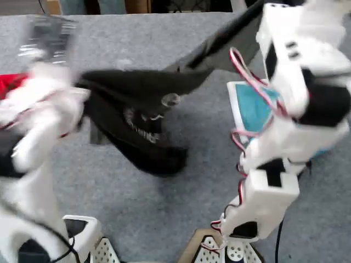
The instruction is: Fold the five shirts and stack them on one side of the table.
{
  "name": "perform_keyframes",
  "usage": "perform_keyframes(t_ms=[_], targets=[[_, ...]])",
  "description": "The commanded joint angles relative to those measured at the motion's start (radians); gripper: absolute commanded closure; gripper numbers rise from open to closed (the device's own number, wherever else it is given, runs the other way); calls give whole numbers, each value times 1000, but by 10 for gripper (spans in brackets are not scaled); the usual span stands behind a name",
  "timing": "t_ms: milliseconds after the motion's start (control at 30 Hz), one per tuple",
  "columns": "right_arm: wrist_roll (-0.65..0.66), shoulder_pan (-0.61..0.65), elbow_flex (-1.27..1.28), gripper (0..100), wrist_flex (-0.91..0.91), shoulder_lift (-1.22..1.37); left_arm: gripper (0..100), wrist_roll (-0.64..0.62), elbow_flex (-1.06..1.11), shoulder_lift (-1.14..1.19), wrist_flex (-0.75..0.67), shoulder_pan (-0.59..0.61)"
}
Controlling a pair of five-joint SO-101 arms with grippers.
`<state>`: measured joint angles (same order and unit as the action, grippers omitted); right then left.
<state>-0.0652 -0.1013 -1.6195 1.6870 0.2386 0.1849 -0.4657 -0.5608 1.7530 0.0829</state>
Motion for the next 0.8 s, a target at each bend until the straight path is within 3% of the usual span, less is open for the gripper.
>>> perform_keyframes(t_ms=[0,400,567,767], targets=[[-63,5,5,984,-68,-156,972,37,-177,-28,8,147],[-95,3,191,984,-325,-559,972,49,-426,-37,8,374],[-94,3,446,984,-387,-641,971,49,-300,-37,8,375],[-94,9,662,984,-390,-668,971,51,12,-37,8,348]])
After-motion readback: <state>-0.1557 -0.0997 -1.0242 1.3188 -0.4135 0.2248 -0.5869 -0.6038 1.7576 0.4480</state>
